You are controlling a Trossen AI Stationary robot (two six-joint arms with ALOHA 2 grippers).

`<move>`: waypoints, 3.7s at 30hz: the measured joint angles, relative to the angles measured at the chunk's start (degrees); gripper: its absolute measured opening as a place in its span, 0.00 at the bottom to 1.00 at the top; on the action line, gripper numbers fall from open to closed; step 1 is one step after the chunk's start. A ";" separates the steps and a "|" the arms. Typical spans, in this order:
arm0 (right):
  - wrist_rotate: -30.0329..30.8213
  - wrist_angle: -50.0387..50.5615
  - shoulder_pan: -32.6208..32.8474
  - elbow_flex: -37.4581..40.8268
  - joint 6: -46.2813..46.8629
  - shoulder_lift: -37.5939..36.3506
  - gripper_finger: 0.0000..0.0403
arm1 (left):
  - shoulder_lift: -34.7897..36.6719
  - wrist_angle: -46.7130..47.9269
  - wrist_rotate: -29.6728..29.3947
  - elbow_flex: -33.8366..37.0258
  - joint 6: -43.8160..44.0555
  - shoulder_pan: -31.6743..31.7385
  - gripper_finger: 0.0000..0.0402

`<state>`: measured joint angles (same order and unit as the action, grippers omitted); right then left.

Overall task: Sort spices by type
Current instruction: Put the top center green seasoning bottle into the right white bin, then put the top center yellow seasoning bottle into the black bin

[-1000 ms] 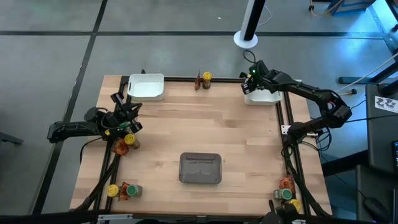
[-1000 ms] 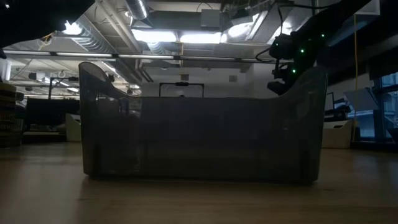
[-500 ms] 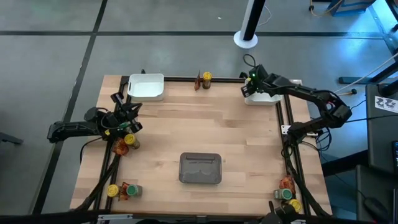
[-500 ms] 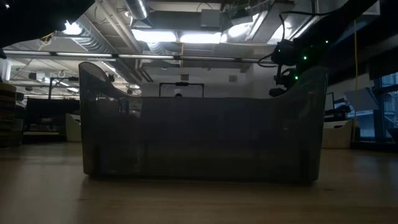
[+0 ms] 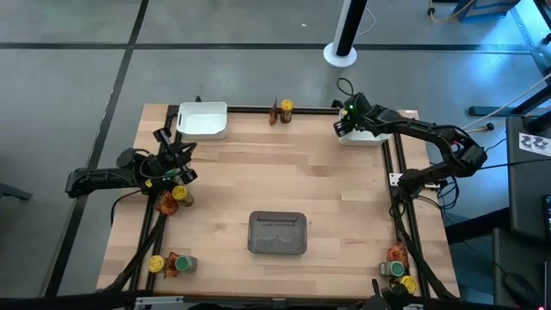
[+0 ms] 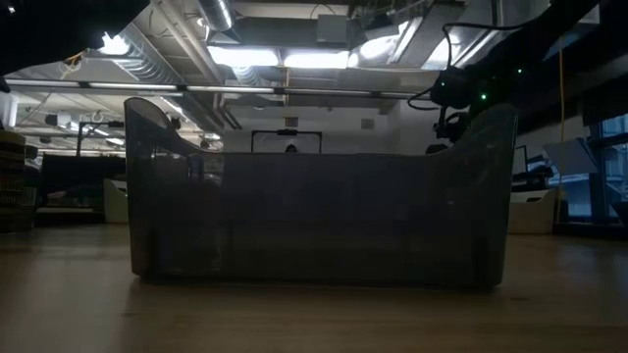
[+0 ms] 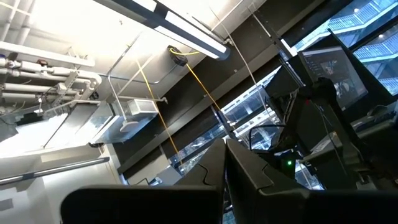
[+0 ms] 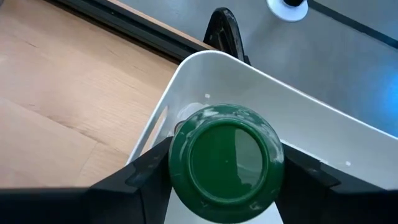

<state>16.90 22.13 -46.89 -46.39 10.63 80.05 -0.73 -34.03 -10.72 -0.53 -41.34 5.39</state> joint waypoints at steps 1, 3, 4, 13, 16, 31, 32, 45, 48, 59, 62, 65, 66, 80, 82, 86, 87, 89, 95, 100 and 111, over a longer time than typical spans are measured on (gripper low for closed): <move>-0.02 0.00 0.00 0.00 -0.17 0.00 0.57 | 0.00 0.00 0.00 0.00 0.01 0.01 0.01; 0.00 0.01 -0.02 0.00 -0.22 0.00 0.58 | 0.00 0.01 0.00 0.01 0.18 0.00 0.01; 0.02 0.02 -0.01 0.00 -0.44 0.00 0.60 | 0.00 0.01 0.00 0.00 0.45 0.00 0.01; 0.60 0.71 -0.02 -1.37 -2.58 -0.01 0.80 | 0.00 0.03 0.00 0.01 0.82 0.00 0.01; 0.60 2.67 0.00 -3.76 -3.67 -0.30 0.84 | 0.00 0.04 0.00 -0.01 0.82 0.01 0.01; -6.10 7.75 0.07 -16.72 -5.20 -0.96 0.85 | 0.00 0.01 0.01 0.01 0.61 0.00 0.01; -7.32 6.68 0.09 -16.85 -5.18 -0.96 0.85 | -0.01 0.01 0.02 0.00 0.54 -0.01 0.01; -17.49 -7.53 6.41 -16.85 -7.89 -0.72 0.85 | 0.00 -0.14 0.01 0.01 0.44 0.01 0.01; -15.35 -8.97 8.66 -16.83 -8.03 -0.68 0.85 | -0.01 -0.14 0.01 0.01 0.49 0.01 0.01; -13.82 -12.21 13.25 -16.83 -8.01 0.31 0.85 | 0.00 -0.14 0.00 0.01 0.58 0.01 0.01; -14.97 -14.89 14.04 -16.83 -8.04 2.07 0.85 | -0.01 -0.15 0.00 0.01 0.59 -0.01 0.01; -15.24 -17.60 14.11 -16.81 -8.34 4.68 0.85 | -0.02 -0.14 0.02 0.00 0.56 0.00 0.01; -15.51 -19.32 14.32 -16.81 -8.55 5.67 0.85 | 0.00 -0.16 0.03 0.01 0.54 0.01 0.01; -14.53 -23.67 14.23 -24.53 -12.44 17.67 0.85 | 0.00 -0.16 0.04 0.01 0.43 0.01 0.01; -14.47 -23.10 14.21 -26.28 -12.46 19.27 0.85 | -0.01 -0.14 0.04 0.01 0.45 0.00 0.01; -14.56 -22.58 13.81 -28.41 -12.48 21.51 0.85 | 0.00 -0.14 0.04 -0.01 0.43 -0.01 0.01; -14.58 -22.53 13.69 -28.81 -12.48 22.11 0.85 | 0.00 -0.14 0.04 0.01 0.43 -0.01 0.01; -14.55 -22.31 13.17 -29.35 -12.48 23.09 0.85 | -0.01 -0.14 0.04 0.00 0.42 0.00 0.01; -14.97 -22.04 12.26 -30.87 -12.50 26.69 0.85 | -0.02 -0.14 0.04 0.01 0.43 -0.01 0.01; -14.99 -21.97 11.52 -30.99 -12.57 28.58 0.85 | -0.01 -0.14 0.04 0.01 0.41 0.00 0.01; -14.54 -22.56 11.21 -30.97 -12.63 29.44 0.85 | -0.02 -0.16 0.04 -0.01 0.41 -0.01 0.01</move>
<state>2.37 -0.43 -35.68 -77.36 -2.00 109.49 -0.75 -34.20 -10.68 -0.54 -40.93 5.39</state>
